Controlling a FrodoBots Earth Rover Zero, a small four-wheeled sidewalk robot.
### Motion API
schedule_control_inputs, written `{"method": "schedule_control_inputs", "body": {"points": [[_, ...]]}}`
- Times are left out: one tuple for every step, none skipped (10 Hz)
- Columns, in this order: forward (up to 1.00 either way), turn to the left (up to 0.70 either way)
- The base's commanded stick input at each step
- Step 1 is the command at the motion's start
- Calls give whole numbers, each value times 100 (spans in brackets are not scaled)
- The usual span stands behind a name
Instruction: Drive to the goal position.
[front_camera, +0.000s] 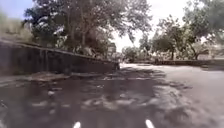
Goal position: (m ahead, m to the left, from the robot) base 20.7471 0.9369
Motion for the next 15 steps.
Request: {"method": "schedule_control_inputs", "body": {"points": [[50, -2], [50, -6], [50, -9], [50, -25], [50, -25], [50, -25], [50, -25], [50, -25], [50, -25], [50, -25], [50, -25], [50, -25], [50, -25], [50, -25], [50, 0]]}}
